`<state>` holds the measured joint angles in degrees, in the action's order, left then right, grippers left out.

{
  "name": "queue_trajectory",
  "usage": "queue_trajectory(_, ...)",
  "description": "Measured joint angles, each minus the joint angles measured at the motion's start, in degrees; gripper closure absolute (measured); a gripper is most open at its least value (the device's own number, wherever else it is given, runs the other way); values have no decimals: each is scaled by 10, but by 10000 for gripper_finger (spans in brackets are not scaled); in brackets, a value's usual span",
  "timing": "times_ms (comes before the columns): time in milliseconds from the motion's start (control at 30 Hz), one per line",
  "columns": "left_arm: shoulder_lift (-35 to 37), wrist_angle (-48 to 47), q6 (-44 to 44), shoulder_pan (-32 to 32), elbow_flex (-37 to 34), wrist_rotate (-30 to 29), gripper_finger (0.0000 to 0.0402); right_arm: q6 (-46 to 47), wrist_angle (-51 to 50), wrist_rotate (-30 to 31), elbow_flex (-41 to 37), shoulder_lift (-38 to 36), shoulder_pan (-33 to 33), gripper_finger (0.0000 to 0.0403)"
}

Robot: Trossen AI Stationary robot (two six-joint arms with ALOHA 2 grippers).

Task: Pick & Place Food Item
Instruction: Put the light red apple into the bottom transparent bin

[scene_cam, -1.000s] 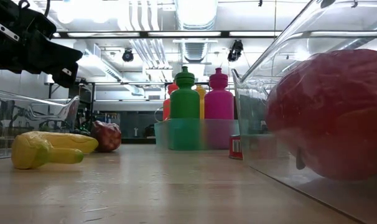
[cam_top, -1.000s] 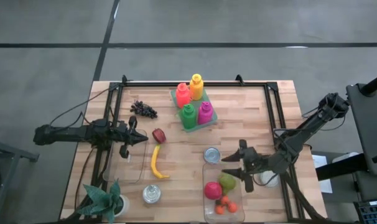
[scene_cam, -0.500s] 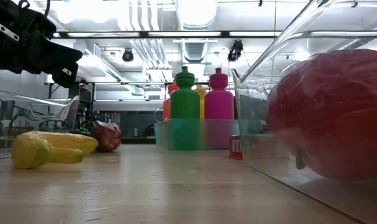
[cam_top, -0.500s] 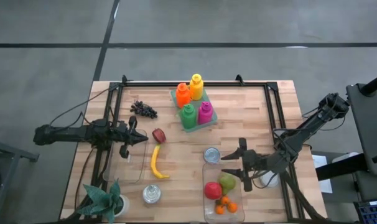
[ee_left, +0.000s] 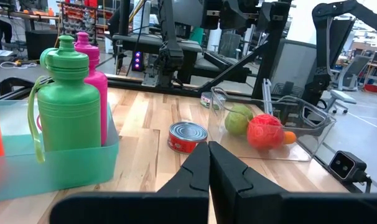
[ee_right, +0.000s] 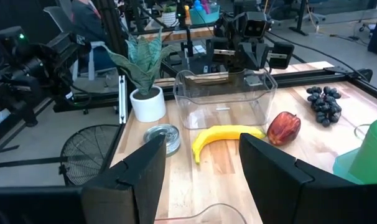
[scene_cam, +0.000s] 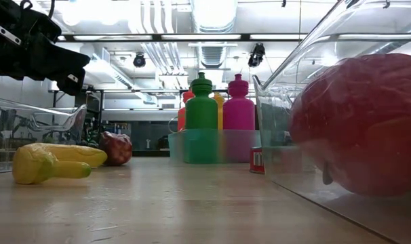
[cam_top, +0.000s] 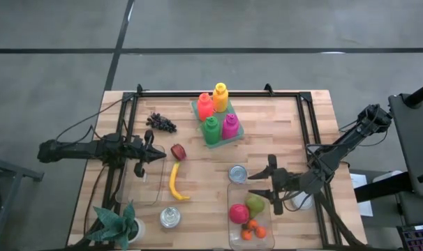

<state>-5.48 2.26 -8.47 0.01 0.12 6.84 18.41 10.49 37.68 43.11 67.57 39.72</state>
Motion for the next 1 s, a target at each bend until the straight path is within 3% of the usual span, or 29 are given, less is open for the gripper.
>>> queue_trajectory(200,0,0,-5,0,0,0,401,0,0,-2,0,0,0,203)
queue_trajectory(433,0,7,-232,0,0,-8,401,0,0,-2,0,0,0,203)
queue_trajectory(567,0,-3,-242,0,11,24,401,0,0,-2,0,0,0,203)
queue_trajectory(800,-24,-162,-216,0,134,33,401,0,0,-2,0,0,0,203)
queue_trajectory(1000,-152,-301,-214,0,265,28,401,0,0,-2,0,0,0,203)
